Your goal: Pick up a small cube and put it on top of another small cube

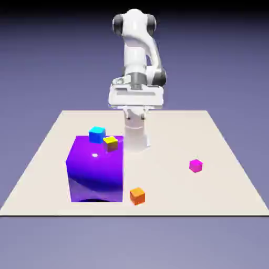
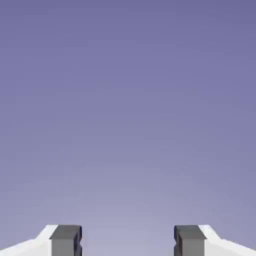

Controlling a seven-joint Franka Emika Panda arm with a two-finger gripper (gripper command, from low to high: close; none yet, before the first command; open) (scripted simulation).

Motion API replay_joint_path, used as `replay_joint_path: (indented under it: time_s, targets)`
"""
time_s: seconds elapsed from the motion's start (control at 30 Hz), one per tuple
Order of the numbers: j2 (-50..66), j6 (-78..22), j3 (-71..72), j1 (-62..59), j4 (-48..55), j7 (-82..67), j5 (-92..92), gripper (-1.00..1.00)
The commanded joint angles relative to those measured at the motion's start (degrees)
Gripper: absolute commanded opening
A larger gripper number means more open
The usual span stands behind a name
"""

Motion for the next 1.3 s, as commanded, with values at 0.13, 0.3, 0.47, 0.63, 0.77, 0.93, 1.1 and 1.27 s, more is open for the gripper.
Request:
replay_joint_path:
  time_s: [0.13, 0.3, 0.47, 0.63, 0.77, 0.93, 1.1, 1.27]
  targets:
    - [10.4, -10.2, 5.6, -0.1, 6.5, 4.3, -2.0, 0.0]
    - [20.8, -20.4, 11.3, -0.2, 13.0, 8.6, -3.9, 0.0]
    - [31.1, -30.6, 16.9, -0.4, 19.5, 12.9, -5.9, 0.0]
    - [41.5, -40.8, 22.5, -0.5, 26.0, 17.2, -7.8, 0.0]
    - [49.8, -48.9, 27.0, -0.6, 31.1, 20.7, -9.4, 0.0]
    - [60.2, -59.1, 32.6, -0.7, 37.6, 25.0, -11.3, 0.0]
    - [70.6, -69.3, 38.3, -0.8, 44.1, 29.3, -13.3, 0.0]
    - [81.0, -79.5, 43.9, -0.9, 50.6, 33.6, -15.2, 0.0]
